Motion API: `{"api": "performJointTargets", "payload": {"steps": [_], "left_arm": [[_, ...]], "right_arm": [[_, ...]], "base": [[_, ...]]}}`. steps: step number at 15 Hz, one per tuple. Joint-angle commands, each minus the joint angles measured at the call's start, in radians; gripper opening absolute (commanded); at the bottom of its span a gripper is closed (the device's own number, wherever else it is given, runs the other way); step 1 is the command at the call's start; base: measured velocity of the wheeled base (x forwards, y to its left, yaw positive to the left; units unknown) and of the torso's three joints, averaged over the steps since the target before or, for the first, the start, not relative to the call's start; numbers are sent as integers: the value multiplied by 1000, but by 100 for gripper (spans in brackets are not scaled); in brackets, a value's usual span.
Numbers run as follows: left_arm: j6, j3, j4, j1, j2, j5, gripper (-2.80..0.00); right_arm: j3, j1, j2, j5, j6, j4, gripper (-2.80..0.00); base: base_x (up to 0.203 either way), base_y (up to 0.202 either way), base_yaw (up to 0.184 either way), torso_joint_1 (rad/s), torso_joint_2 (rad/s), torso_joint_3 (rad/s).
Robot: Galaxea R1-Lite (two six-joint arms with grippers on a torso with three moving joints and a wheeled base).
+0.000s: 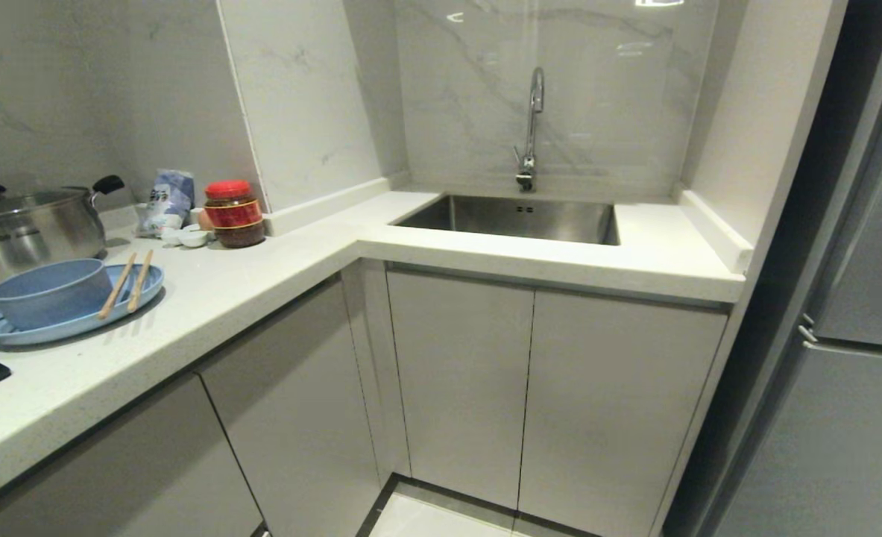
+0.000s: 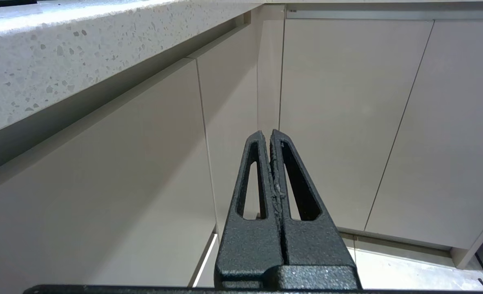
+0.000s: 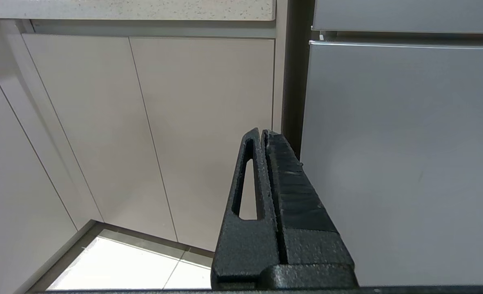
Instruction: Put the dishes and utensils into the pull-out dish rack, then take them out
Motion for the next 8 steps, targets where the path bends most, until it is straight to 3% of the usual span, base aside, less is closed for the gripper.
{"api": "performJointTargets", "payload": {"steps": [1, 8], "left_arm": [[0, 12, 1, 0, 2, 0, -280], [0, 12, 0, -1, 2, 0, -280]], "right_arm": [[26, 0, -1, 0, 0, -1, -280], [26, 0, -1, 0, 0, -2, -280]], "base": [[0, 0, 0, 0, 0, 0], [0, 0, 0, 0, 0, 0]]}}
